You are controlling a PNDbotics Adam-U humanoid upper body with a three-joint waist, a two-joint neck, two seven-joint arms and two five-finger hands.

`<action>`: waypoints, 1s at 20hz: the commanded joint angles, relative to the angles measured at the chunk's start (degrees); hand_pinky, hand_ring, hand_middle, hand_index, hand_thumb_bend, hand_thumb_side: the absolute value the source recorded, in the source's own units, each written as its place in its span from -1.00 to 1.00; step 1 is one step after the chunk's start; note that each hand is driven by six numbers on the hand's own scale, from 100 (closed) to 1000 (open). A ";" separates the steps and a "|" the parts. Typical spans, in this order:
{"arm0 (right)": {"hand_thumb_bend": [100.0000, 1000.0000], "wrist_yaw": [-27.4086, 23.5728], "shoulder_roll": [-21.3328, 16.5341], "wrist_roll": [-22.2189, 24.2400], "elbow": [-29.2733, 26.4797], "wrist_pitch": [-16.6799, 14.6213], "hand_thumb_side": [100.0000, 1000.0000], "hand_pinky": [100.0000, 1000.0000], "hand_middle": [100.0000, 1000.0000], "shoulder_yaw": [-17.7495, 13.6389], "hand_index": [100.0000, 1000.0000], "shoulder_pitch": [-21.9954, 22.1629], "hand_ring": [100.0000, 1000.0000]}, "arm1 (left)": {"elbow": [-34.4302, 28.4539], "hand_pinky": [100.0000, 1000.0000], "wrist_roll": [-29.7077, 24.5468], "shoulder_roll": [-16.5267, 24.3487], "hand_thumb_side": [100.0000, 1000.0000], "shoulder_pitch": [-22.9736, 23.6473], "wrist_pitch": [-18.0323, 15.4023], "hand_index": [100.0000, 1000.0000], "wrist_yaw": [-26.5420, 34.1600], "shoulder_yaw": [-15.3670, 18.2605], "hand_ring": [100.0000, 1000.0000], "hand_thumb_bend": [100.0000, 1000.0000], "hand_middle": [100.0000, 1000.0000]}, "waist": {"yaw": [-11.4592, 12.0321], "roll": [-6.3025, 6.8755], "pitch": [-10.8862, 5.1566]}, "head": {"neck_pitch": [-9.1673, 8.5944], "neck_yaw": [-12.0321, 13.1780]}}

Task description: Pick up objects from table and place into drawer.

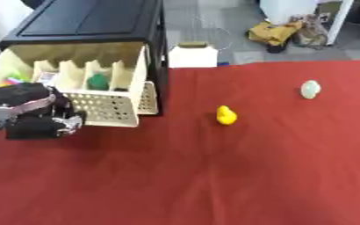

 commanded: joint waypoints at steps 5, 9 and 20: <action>-0.83 -0.04 -1.01 -0.12 -0.96 -0.10 0.20 0.28 0.03 -0.94 0.49 -0.80 0.39 | 1.41 -0.24 1.05 -0.01 1.00 -1.06 0.38 0.93 0.68 0.91 0.41 -1.00 0.61 | -0.19 -0.18 -0.26 | -0.85 0.18; -0.83 -0.01 -0.91 -0.32 -0.96 0.05 0.20 0.28 0.03 -1.13 0.49 -0.74 0.38 | -0.04 -0.34 0.65 -0.64 1.00 -1.06 0.43 0.89 4.35 0.93 0.30 -1.00 0.53 | -0.28 -0.17 -0.13 | -0.88 0.11; -0.84 -0.26 -0.84 -0.32 -0.96 -0.08 0.19 0.29 0.04 -1.10 0.48 -0.94 0.38 | -3.76 -0.35 -2.03 -0.90 1.00 -2.01 2.21 0.90 8.57 0.81 0.29 -1.00 0.52 | -0.43 0.03 -0.22 | -1.02 -0.01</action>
